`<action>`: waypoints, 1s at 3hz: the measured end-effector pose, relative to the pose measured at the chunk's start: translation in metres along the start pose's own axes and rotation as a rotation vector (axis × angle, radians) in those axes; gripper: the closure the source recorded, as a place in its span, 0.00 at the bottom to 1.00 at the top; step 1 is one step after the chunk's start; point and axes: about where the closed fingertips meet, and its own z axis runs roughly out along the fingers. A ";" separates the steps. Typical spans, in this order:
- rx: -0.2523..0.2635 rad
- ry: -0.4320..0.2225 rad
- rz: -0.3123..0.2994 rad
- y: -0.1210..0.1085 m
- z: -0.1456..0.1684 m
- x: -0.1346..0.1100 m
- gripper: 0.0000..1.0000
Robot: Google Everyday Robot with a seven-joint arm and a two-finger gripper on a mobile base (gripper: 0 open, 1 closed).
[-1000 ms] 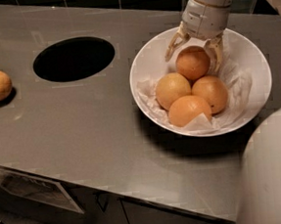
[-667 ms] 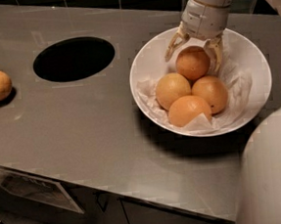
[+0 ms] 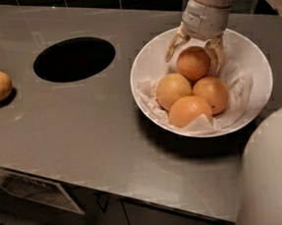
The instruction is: Pick orange from white bowl
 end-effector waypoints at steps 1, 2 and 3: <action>0.000 0.000 0.000 0.000 0.000 0.000 0.31; 0.000 0.000 0.000 0.000 0.000 0.000 0.36; 0.000 0.000 0.000 0.000 0.000 0.000 0.55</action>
Offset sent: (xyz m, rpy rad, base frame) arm -0.0396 -0.0098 -0.0100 -0.2387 0.3094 0.0454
